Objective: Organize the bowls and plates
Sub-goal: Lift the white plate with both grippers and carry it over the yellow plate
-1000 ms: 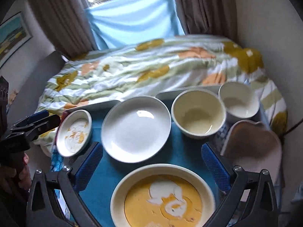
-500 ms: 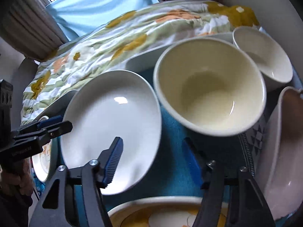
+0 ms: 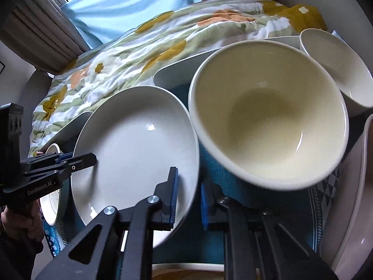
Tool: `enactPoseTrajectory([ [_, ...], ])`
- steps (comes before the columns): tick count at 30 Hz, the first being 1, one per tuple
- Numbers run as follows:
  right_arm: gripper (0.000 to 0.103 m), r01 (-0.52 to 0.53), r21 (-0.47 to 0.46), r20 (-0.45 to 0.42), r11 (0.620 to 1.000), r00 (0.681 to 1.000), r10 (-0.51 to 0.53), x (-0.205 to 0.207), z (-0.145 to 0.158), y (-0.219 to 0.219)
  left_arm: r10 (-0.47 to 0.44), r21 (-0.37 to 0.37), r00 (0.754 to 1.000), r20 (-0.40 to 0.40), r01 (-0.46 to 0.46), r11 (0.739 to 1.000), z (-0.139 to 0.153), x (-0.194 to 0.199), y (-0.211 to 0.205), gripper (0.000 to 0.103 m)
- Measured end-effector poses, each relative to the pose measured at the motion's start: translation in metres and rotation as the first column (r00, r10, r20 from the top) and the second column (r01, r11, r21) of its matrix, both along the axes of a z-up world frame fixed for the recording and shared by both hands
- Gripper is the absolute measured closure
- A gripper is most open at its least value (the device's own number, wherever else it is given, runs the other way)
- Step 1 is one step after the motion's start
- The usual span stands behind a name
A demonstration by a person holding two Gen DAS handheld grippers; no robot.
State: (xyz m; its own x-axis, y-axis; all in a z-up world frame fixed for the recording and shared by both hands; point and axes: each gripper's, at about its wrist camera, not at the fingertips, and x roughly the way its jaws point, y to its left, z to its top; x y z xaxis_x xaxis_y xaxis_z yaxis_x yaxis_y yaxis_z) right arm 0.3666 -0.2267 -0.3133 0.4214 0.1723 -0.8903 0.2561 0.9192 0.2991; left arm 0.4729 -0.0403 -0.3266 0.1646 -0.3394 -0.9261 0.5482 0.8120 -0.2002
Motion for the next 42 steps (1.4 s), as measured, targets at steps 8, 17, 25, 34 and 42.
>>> enactPoseTrajectory([
  [8, 0.087, 0.015, -0.005, 0.000, 1.000, 1.000, -0.015, -0.002, 0.000, 0.001, -0.026, 0.034, 0.998, 0.059, 0.024, 0.999, 0.010, -0.008, -0.006, 0.085],
  [17, 0.087, 0.005, -0.030, 0.037, 1.000, 0.999, -0.004, -0.004, 0.012, 0.006, -0.023, 0.038, 0.993, 0.117, 0.019, 0.999, 0.026, -0.015, -0.007, 0.085],
  [25, 0.087, -0.010, -0.029, 0.059, 1.000, 0.998, 0.012, -0.013, 0.042, 0.011, 0.000, 0.028, 0.987, 0.160, -0.004, 1.000, 0.062, -0.029, 0.001, 0.085],
  [34, 0.087, -0.047, -0.024, 0.069, 0.999, 0.996, 0.048, -0.051, 0.086, 0.008, 0.047, -0.001, 0.979, 0.199, -0.048, 0.999, 0.112, -0.083, 0.000, 0.085],
  [42, 0.087, -0.192, -0.059, 0.069, 0.980, 0.978, 0.196, -0.105, 0.103, -0.016, 0.154, -0.005, 0.971, 0.183, -0.156, 0.988, 0.121, -0.177, -0.018, 0.085],
])
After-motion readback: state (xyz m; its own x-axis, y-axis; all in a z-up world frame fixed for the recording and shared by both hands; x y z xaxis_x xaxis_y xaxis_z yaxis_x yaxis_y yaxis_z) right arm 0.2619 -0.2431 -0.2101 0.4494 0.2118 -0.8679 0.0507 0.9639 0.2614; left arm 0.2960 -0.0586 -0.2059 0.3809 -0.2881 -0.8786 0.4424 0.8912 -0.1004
